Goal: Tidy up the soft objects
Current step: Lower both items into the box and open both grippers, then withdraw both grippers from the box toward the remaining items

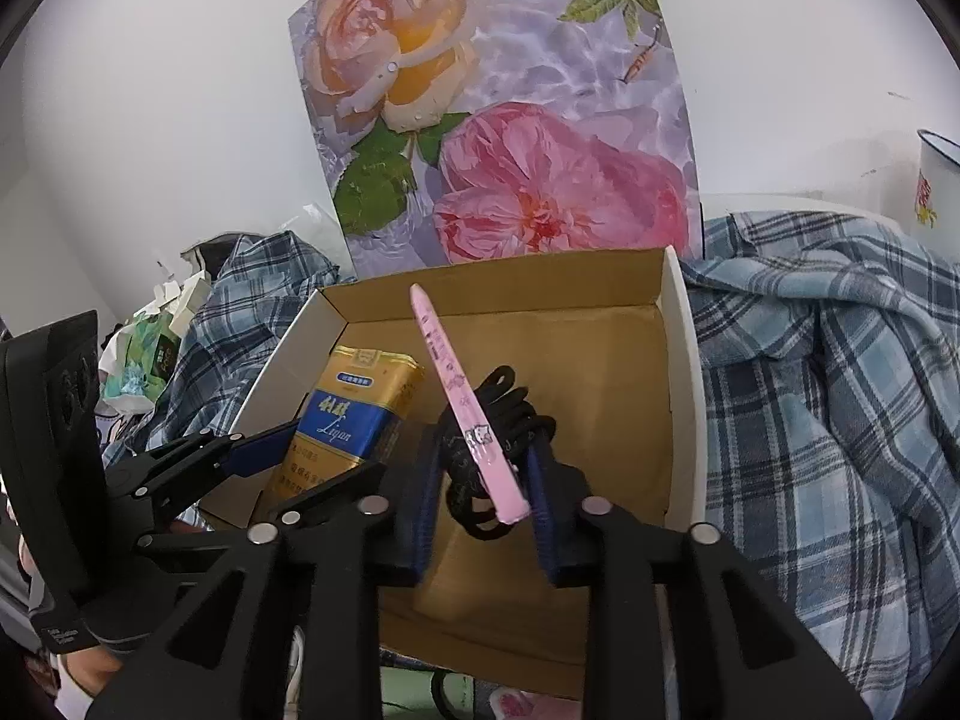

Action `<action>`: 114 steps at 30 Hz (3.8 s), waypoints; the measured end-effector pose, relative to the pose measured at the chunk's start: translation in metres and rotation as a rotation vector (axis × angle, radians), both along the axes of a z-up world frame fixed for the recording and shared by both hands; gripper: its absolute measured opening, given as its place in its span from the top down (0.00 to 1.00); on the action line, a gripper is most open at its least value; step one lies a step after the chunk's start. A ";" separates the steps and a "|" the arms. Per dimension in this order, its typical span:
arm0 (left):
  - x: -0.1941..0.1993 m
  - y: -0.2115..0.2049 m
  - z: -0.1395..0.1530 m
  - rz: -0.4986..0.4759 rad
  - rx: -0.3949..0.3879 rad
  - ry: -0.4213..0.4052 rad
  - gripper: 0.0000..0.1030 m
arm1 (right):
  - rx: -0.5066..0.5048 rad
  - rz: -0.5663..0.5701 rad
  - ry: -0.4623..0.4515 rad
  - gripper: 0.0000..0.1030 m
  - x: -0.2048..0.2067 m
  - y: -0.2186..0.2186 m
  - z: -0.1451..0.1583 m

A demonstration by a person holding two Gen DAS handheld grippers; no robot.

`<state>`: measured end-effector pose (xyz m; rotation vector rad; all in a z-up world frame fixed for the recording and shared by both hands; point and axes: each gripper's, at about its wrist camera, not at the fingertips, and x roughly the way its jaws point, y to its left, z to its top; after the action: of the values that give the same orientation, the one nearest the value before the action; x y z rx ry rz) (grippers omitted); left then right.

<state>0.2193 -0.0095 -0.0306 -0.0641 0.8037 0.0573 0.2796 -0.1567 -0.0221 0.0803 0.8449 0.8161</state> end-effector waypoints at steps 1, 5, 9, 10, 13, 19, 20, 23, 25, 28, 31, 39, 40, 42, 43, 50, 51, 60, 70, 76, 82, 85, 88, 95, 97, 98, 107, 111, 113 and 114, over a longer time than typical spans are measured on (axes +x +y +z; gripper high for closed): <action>0.000 -0.001 0.001 0.020 0.027 -0.003 0.27 | -0.003 -0.008 0.001 0.43 0.000 -0.001 0.001; -0.005 -0.003 0.009 0.022 0.059 -0.053 0.06 | 0.021 -0.017 -0.040 0.17 -0.006 -0.003 0.011; -0.009 -0.006 0.015 0.010 0.048 -0.083 0.00 | 0.027 -0.001 -0.070 0.05 -0.013 0.000 0.018; -0.010 -0.006 0.015 0.012 0.057 -0.084 0.00 | 0.023 0.001 -0.079 0.03 -0.014 0.001 0.019; -0.009 -0.003 0.015 0.023 0.059 -0.083 0.00 | 0.008 0.008 -0.085 0.01 -0.015 0.005 0.018; -0.011 0.001 0.018 0.035 0.049 -0.103 0.00 | 0.022 0.023 -0.106 0.01 -0.019 0.005 0.021; -0.012 0.001 0.019 0.038 0.052 -0.107 0.00 | 0.023 0.018 -0.109 0.01 -0.019 0.004 0.022; -0.013 0.002 0.020 0.042 0.057 -0.118 0.00 | 0.039 0.009 -0.107 0.01 -0.017 0.000 0.024; -0.014 0.002 0.021 0.042 0.056 -0.122 0.00 | 0.033 0.000 -0.114 0.00 -0.016 -0.002 0.025; -0.015 0.003 0.022 0.054 0.061 -0.127 0.00 | 0.030 -0.011 -0.121 0.00 -0.014 -0.006 0.026; -0.015 0.006 0.022 0.069 0.063 -0.125 0.00 | 0.032 -0.013 -0.118 0.00 -0.013 -0.008 0.026; -0.018 0.019 0.027 0.116 0.057 -0.145 0.00 | 0.017 -0.014 -0.120 0.00 -0.013 -0.008 0.025; -0.018 0.021 0.028 0.118 0.051 -0.145 0.00 | 0.016 -0.016 -0.122 0.00 -0.013 -0.008 0.025; -0.019 0.024 0.030 0.126 0.039 -0.150 0.00 | 0.017 -0.019 -0.125 0.00 -0.013 -0.009 0.026; -0.020 0.025 0.031 0.129 0.036 -0.154 0.00 | 0.017 -0.020 -0.125 0.00 -0.013 -0.010 0.026; -0.027 0.025 0.043 0.115 0.020 -0.197 0.00 | 0.026 -0.027 -0.147 0.00 -0.014 -0.014 0.034; -0.028 0.024 0.045 0.115 0.022 -0.205 0.00 | 0.025 -0.026 -0.155 0.00 -0.015 -0.014 0.036; -0.042 0.024 0.070 0.080 -0.018 -0.266 0.00 | 0.075 -0.024 -0.205 0.00 -0.026 -0.021 0.055; -0.066 0.012 0.102 0.036 0.030 -0.335 0.00 | 0.131 -0.010 -0.271 0.00 -0.048 -0.031 0.090; -0.078 0.009 0.118 0.019 0.023 -0.365 0.00 | 0.157 0.010 -0.305 0.00 -0.062 -0.034 0.108; -0.092 -0.002 0.141 0.016 0.092 -0.391 0.00 | 0.181 0.027 -0.326 0.00 -0.070 -0.039 0.126; -0.099 -0.011 0.146 -0.024 0.119 -0.386 0.00 | 0.181 0.040 -0.319 0.00 -0.074 -0.041 0.133; -0.109 -0.020 0.145 -0.056 0.160 -0.383 0.00 | 0.139 0.049 -0.352 0.00 -0.084 -0.041 0.136; -0.134 -0.017 0.132 -0.063 0.163 -0.397 0.00 | 0.094 0.057 -0.370 0.00 -0.097 -0.061 0.133; -0.141 -0.011 0.130 -0.058 0.145 -0.400 0.00 | 0.109 0.061 -0.364 0.00 -0.100 -0.070 0.132; -0.146 -0.007 0.129 -0.056 0.131 -0.401 0.00 | 0.108 0.059 -0.368 0.00 -0.101 -0.074 0.131; -0.174 0.011 0.111 -0.067 0.055 -0.394 0.00 | 0.080 0.114 -0.387 0.00 -0.122 -0.092 0.114; -0.179 0.014 0.099 -0.092 0.048 -0.373 0.00 | 0.070 0.146 -0.391 0.00 -0.127 -0.089 0.103; -0.179 0.017 0.091 -0.104 0.036 -0.353 0.00 | 0.059 0.159 -0.399 0.00 -0.129 -0.087 0.096; -0.179 0.019 0.088 -0.108 0.032 -0.346 0.00 | 0.048 0.165 -0.404 0.00 -0.129 -0.086 0.091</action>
<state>0.0405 0.0092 0.0576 0.0004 0.4593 -0.0427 0.1507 -0.2429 0.0693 -0.1116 0.4536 0.9671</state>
